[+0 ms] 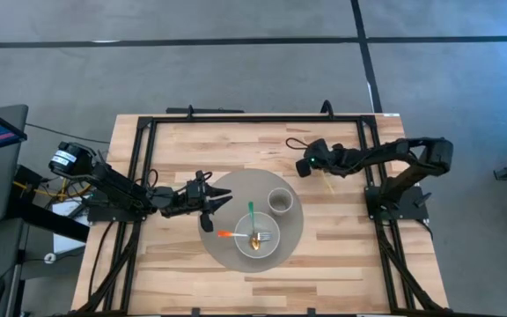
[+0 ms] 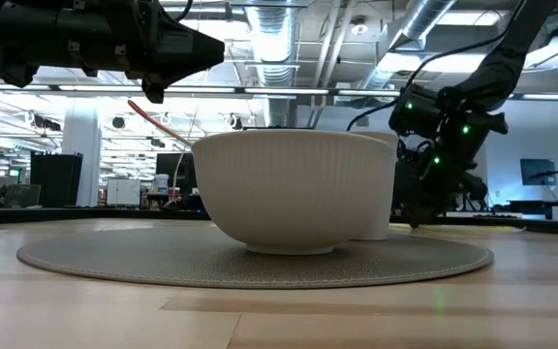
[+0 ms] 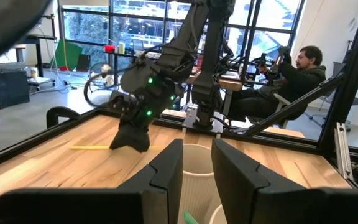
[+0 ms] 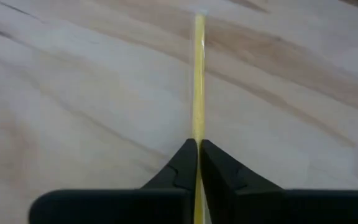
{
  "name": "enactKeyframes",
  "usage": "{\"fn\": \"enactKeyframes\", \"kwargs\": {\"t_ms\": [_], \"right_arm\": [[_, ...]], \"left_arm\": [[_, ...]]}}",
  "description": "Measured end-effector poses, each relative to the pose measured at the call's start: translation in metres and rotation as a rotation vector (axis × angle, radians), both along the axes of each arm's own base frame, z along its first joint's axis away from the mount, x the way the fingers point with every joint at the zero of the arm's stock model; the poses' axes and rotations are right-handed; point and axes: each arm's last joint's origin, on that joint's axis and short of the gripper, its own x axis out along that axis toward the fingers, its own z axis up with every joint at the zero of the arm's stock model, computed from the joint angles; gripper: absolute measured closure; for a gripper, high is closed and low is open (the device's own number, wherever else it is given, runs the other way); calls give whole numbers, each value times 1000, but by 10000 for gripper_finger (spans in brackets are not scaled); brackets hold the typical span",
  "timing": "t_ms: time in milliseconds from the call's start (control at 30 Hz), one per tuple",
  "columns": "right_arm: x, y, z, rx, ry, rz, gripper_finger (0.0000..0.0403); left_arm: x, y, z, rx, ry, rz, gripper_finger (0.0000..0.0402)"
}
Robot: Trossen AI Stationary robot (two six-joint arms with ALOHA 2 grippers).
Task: Pick & Place Utensil
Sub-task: Put the yellow straw into the gray cup
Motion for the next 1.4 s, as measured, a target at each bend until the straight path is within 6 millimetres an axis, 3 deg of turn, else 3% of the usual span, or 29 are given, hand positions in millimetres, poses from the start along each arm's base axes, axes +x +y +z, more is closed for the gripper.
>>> {"fn": "enactKeyframes", "kwargs": {"t_ms": [167, 367, 600, 767, 1000, 1400], "right_arm": [[1, 3, 26, 18, -143, 64, 396], [-2, 25, 75, -78, -362, 181, 398], [3, 71, 135, -327, -678, 512, 400], [12, 110, 159, -575, -806, 770, 402], [31, 143, 155, -753, -892, 939, 399], [71, 143, 100, -783, -934, 901, 401]], "left_arm": [[0, 0, 0, 0, 0, 0, 315], [0, 0, -1, 3, 7, 0, 315], [0, 0, -1, 4, 12, 0, 315], [0, 0, -1, 4, 12, 0, 315], [0, 0, -1, 4, 12, 0, 315], [0, 0, -1, 5, 12, 0, 315]]}}
